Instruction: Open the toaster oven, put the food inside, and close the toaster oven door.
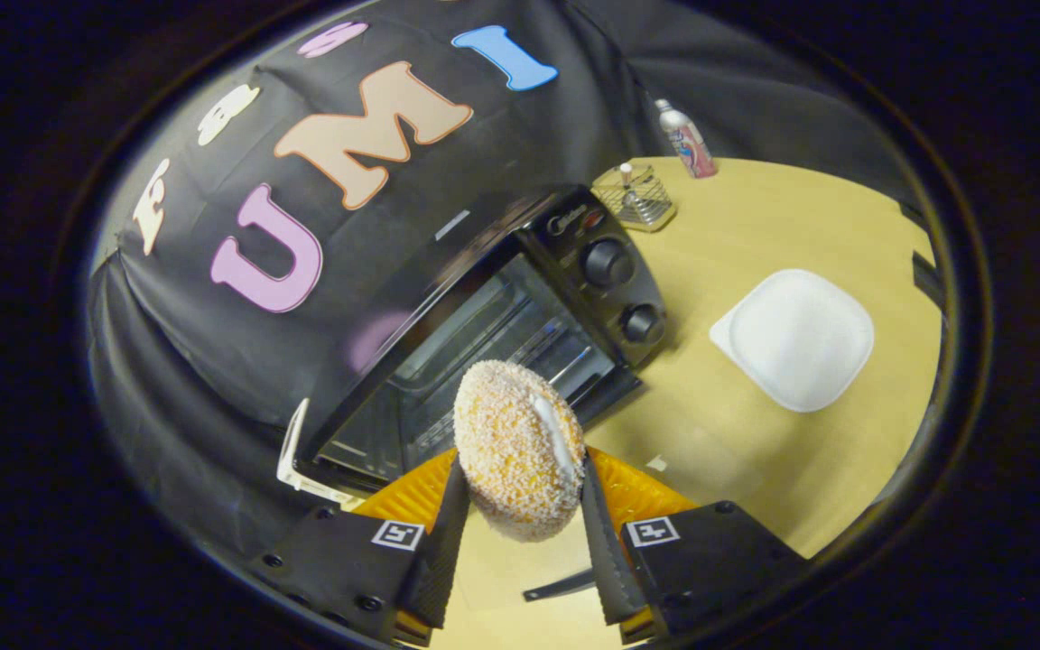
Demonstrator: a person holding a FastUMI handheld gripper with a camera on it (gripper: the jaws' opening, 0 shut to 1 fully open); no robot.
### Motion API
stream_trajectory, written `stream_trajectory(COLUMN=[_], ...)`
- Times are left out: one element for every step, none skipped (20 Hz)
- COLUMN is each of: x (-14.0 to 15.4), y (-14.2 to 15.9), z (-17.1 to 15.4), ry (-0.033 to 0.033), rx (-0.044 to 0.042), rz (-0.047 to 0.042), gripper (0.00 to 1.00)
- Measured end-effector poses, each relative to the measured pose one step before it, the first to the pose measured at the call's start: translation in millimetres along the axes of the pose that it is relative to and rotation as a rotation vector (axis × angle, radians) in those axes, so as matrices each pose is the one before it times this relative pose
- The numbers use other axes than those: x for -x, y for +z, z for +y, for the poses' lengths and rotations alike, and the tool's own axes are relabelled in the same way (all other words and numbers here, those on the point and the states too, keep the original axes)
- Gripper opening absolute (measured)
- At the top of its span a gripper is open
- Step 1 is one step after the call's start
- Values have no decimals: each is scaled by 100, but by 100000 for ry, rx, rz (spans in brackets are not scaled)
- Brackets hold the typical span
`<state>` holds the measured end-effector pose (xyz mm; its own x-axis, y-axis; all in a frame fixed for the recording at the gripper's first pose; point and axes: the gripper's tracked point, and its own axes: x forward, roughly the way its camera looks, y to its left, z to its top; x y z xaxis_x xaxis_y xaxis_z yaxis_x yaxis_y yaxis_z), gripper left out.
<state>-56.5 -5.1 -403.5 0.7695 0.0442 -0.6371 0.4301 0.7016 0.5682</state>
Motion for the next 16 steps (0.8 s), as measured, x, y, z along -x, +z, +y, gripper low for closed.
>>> stream_trajectory(x=[-597,-636,-561,-732,-621,-771,-760,-512,-544,-732,-497,-601,-493,-470,-206,-192], y=[-252,-132,-53,26,-58,59,36,-19,60,271,264,319,135,199,254,144], z=[736,788,700,496,179,171,16,1,118,225,115,59,-148,-29,150,43], ry=[1009,1515,1179,504,-305,-74,-663,-334,337,977,879,202,-245,-184,742,184], rx=[-3401,-3399,-2981,-2072,-1338,-942,-860,-757,-436,-554,-916,-1031,-593,-305,-382,400], rz=[226,42,-385,-317,-90,-193,64,-65,-16,-306,-476,-742,-650,-582,-1083,-110], gripper=[66,66,66,66,66,66,66,66,66,66,66,67,67,67,67,67])
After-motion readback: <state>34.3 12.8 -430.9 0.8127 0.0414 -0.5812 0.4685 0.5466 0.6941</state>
